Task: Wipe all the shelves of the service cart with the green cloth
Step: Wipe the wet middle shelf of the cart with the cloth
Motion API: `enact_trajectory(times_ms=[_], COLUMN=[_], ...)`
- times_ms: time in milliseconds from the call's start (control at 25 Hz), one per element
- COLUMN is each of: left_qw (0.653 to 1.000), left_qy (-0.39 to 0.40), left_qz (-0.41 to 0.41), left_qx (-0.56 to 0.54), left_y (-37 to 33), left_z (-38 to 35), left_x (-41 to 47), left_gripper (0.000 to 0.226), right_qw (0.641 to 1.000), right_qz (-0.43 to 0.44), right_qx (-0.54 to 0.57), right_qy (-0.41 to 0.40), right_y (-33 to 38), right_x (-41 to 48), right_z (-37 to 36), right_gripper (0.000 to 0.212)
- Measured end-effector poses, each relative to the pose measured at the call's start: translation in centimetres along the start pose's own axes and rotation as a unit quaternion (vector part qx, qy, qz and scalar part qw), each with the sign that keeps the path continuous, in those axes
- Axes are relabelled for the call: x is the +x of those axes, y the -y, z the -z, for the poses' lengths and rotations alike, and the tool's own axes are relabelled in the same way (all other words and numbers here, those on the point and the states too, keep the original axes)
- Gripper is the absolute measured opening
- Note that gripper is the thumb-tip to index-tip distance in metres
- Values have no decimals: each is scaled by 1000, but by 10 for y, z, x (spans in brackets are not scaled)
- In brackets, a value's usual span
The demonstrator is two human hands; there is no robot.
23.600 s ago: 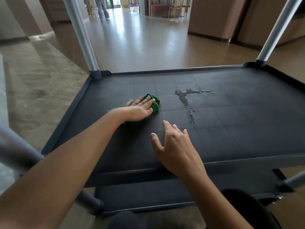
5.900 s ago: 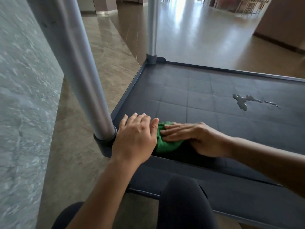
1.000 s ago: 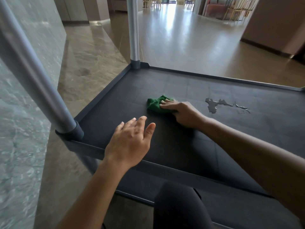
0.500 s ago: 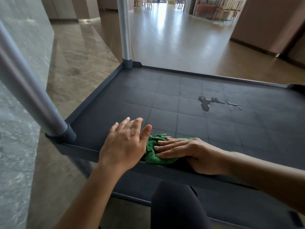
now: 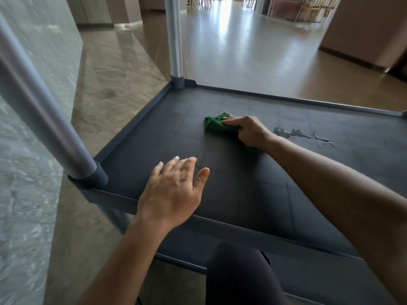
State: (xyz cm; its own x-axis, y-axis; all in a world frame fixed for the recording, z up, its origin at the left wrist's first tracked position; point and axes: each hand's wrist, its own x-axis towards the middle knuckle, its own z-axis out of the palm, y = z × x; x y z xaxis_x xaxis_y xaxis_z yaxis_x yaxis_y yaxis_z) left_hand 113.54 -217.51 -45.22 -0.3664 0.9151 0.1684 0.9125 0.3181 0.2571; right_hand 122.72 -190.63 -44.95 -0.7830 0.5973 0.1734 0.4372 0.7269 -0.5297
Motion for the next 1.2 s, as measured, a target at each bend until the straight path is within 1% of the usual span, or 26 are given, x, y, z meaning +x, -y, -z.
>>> enact_trajectory(times_ms=[80, 160, 320, 440, 560, 680, 760, 840, 920, 1040, 1200], left_qw=[1000, 1000, 999, 1000, 1000, 1000, 999, 997, 997, 996, 997], left_qy=[-5, -15, -30, -19, -9, -16, -8, 13, 37, 49, 42], left_qz=[7, 10, 7, 7, 10, -14, -46, -67, -64, -68, -65], left_qx=[-9, -20, -28, -17, 23, 18, -6, -19, -24, -27, -28], left_y=[2, 4, 6, 2, -4, -31, -55, -68, -66, -62, -65], left_z=[0, -1, -5, -4, 0, 2, -4, -11, -15, -16, -15], left_x=[2, 4, 8, 10, 11, 10, 6, 2, 1, 0, -1], left_gripper=[85, 85, 83, 84, 87, 88, 89, 88, 87, 84, 84], right_qw=[1000, 1000, 993, 977, 966, 960, 959, 960, 963, 979, 995], right_qz=[-1, 20, 106, 187, 212, 210, 209, 215, 214, 158, 78], right_qx=[-6, -1, 32, 43, 55, 84, 89, 86, 91, 92, 41], right_qy=[-15, -9, 49, 97, 137, 166, 171, 158, 136, 95, 44], right_y=[1, 8, 33, 45, 47, 39, 32, 23, 12, -10, -37], right_x=[-1, -16, -82, -141, -179, -200, -207, -206, -194, -159, -101], right_z=[-3, -5, -3, 4, 15, 27, 33, 35, 37, 45, 51], right_gripper=[64, 63, 65, 64, 61, 54, 56, 61, 63, 64, 70])
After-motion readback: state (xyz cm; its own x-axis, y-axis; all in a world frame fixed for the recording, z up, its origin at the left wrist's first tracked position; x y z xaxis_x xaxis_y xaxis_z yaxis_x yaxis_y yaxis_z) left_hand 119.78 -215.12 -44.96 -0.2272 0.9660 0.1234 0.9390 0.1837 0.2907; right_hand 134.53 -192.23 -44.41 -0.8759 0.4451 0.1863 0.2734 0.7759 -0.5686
